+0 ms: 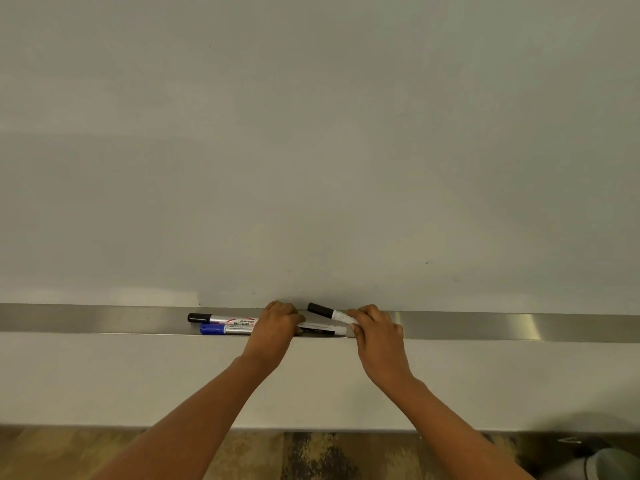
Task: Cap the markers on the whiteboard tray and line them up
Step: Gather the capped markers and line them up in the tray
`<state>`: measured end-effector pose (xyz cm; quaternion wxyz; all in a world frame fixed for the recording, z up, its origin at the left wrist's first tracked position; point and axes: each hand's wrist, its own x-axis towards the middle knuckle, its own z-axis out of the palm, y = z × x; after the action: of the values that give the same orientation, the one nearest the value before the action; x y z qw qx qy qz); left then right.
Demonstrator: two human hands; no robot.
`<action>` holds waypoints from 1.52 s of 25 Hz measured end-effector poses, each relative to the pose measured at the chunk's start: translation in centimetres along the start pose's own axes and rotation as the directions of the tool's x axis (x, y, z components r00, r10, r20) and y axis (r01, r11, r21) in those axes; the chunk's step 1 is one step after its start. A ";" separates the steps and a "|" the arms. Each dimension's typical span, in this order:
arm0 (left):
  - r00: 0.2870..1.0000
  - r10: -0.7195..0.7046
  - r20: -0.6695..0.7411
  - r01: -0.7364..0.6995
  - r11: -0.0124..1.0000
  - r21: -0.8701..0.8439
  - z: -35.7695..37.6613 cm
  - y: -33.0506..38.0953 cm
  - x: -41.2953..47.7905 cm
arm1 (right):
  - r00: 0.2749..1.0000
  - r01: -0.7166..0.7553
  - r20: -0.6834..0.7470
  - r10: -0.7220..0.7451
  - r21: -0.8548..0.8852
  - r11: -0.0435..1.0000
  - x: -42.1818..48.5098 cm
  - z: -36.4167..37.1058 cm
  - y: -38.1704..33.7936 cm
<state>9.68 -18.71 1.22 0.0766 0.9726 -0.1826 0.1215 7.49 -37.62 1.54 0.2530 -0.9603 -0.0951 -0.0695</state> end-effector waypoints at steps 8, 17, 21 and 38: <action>0.998 0.036 -0.043 -0.036 0.999 0.007 -0.5 0.8 -0.4 | 0.999 -0.023 -0.035 0.022 -0.025 0.999 0.9 0.2 -0.8; 0.997 0.061 0.046 -0.051 0.978 -0.203 1.2 5.7 1.3 | 0.999 0.025 -0.022 -0.026 -0.060 0.998 0.5 -3.9 3.3; 0.994 0.076 0.082 -0.056 0.974 -0.217 2.6 9.7 3.5 | 0.999 0.039 -0.010 -0.040 -0.034 0.999 0.2 -6.6 7.1; 0.977 -0.016 0.211 0.066 0.970 -0.232 6.4 23.6 9.1 | 0.999 0.043 0.007 -0.044 0.114 0.993 -0.4 -12.6 20.9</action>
<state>10.44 -44.79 -0.06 0.1756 0.9674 -0.1826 -0.0048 10.63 -61.87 2.47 0.3052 -0.9423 -0.1210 -0.0650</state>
